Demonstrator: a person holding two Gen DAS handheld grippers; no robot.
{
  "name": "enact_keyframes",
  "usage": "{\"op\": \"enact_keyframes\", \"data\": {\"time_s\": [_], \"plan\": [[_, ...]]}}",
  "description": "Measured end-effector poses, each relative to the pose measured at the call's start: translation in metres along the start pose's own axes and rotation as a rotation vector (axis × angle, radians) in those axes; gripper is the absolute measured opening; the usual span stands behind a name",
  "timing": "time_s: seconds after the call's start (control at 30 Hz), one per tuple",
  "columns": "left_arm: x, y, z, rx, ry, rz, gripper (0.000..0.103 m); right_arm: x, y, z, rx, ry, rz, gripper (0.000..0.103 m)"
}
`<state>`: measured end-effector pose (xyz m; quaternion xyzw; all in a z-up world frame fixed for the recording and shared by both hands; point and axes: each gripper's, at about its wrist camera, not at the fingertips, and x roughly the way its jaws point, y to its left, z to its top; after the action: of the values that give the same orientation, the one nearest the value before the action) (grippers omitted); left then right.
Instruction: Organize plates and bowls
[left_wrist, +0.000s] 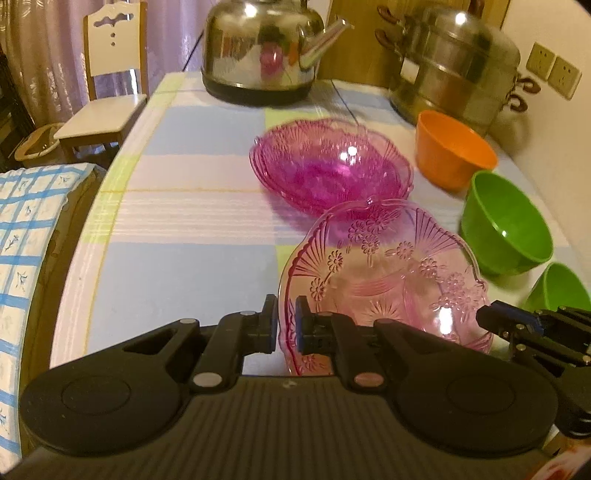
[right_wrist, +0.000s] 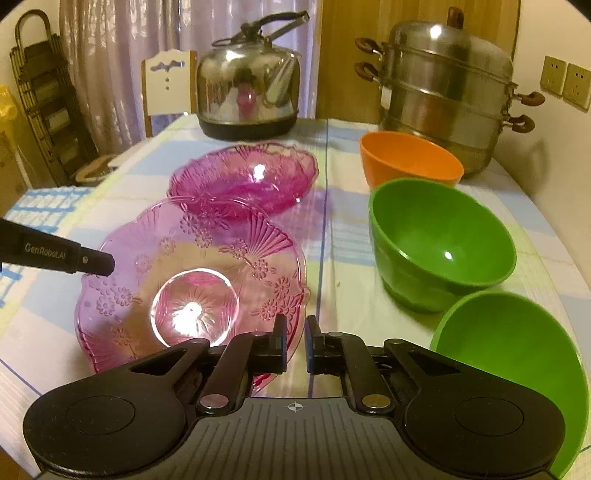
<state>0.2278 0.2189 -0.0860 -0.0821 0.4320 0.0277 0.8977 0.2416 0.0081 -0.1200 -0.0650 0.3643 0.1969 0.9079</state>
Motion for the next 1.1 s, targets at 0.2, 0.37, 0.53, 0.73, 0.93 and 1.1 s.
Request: {"op": "enact_keyframes", "data": {"time_s": [0.2,0.37,0.53,0.73,0.93,1.1], "plan": [[-0.003,-0.004,0.024,-0.013,-0.052,0.005,0.008,-0.007,-0.002,0.018,0.013,-0.025,0.007,0.009],[-0.002,-0.005,0.049,-0.048,-0.098,-0.008,0.008,-0.002,-0.01,0.044,0.025,-0.04,0.006,0.009],[0.007,-0.003,0.076,-0.088,-0.133,0.0,0.008,0.016,-0.019,0.076,0.025,-0.034,0.019,0.009],[0.029,0.003,0.107,-0.136,-0.154,0.012,0.008,0.05,-0.028,0.113,0.002,-0.01,0.029,0.009],[0.049,0.006,0.131,-0.173,-0.175,0.03,0.008,0.084,-0.04,0.141,0.004,0.013,0.059,0.009],[0.066,0.014,0.137,-0.202,-0.159,0.04,0.008,0.107,-0.043,0.155,0.001,0.021,0.073,0.009]]}}
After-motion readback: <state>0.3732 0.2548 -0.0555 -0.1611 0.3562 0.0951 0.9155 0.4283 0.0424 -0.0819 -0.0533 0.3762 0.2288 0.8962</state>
